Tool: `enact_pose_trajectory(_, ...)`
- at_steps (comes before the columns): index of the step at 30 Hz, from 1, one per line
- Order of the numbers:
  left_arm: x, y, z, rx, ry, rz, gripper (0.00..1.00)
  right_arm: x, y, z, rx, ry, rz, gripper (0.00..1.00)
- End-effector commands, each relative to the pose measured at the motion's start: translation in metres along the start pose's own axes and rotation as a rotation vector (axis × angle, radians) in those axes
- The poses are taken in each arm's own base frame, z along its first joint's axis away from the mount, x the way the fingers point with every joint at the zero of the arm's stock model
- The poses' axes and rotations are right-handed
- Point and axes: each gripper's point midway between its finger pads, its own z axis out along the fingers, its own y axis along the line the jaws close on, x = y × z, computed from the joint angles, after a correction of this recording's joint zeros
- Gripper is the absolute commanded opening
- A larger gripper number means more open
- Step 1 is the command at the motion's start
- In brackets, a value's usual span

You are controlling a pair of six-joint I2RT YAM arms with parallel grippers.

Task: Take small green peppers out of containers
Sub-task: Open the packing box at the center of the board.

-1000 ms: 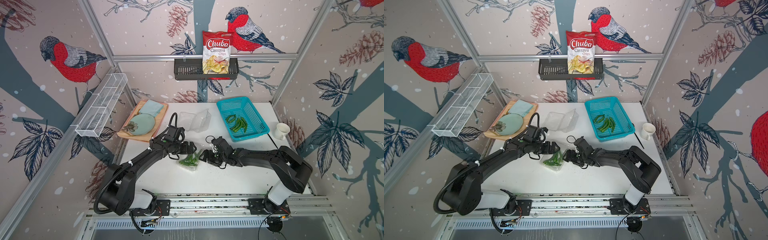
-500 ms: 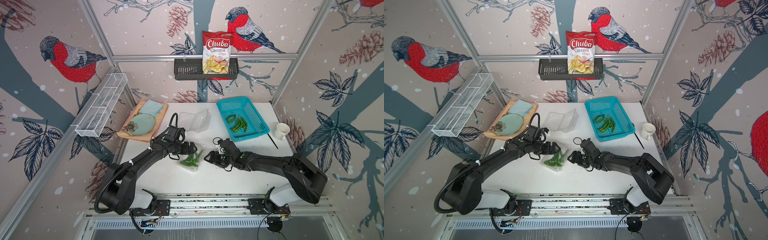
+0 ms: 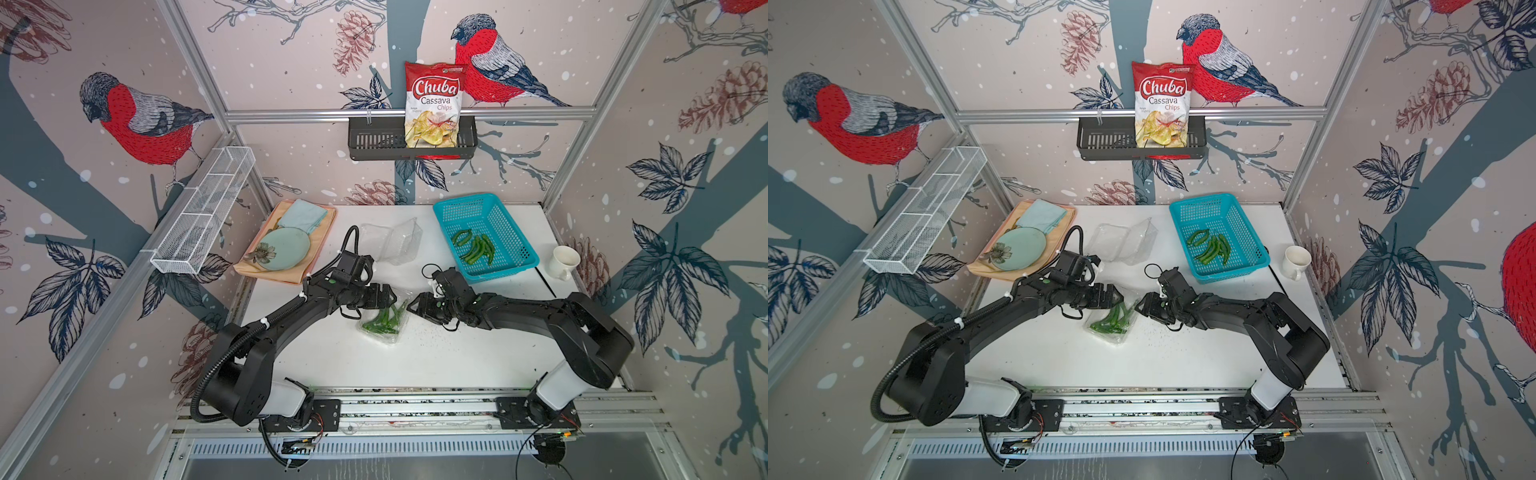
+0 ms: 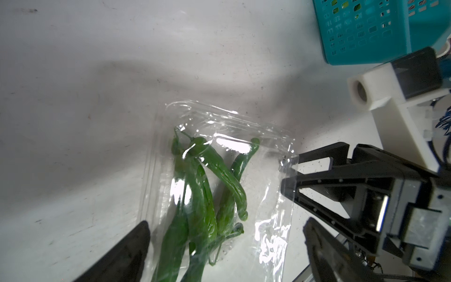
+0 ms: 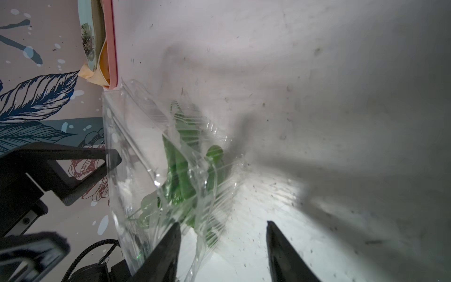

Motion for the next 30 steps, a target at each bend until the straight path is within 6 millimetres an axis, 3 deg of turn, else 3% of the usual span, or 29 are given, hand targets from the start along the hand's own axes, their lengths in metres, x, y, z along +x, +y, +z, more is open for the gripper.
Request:
enact_pose_trajectory(1, -0.004, -0.005, 0.000, 0.015, -0.013, 0.008, 0.95, 0.000, 0.000, 0.005, -0.010, -0.005, -0.002, 0.48)
enact_pose_trajectory(12, -0.005, -0.008, 0.004, 0.026, -0.004, 0.019, 0.95, 0.003, 0.005, 0.016, -0.018, 0.008, -0.006, 0.39)
enact_pose_trajectory(15, -0.007, -0.010, 0.004, 0.029, -0.007, 0.023, 0.95, 0.009, 0.014, 0.021, -0.038, 0.024, -0.027, 0.46)
enact_pose_trajectory(19, -0.007, -0.010, 0.003, 0.031, -0.009, 0.025, 0.95, 0.014, 0.019, 0.020, -0.052, 0.010, -0.030, 0.62)
enact_pose_trajectory(21, -0.006, -0.010, 0.003, 0.030, -0.008, 0.027, 0.95, 0.012, 0.018, 0.015, -0.058, -0.016, -0.019, 0.64)
enact_pose_trajectory(30, -0.005, -0.005, -0.002, -0.008, -0.028, 0.042, 0.95, 0.015, 0.006, 0.011, -0.009, -0.005, -0.003, 0.38)
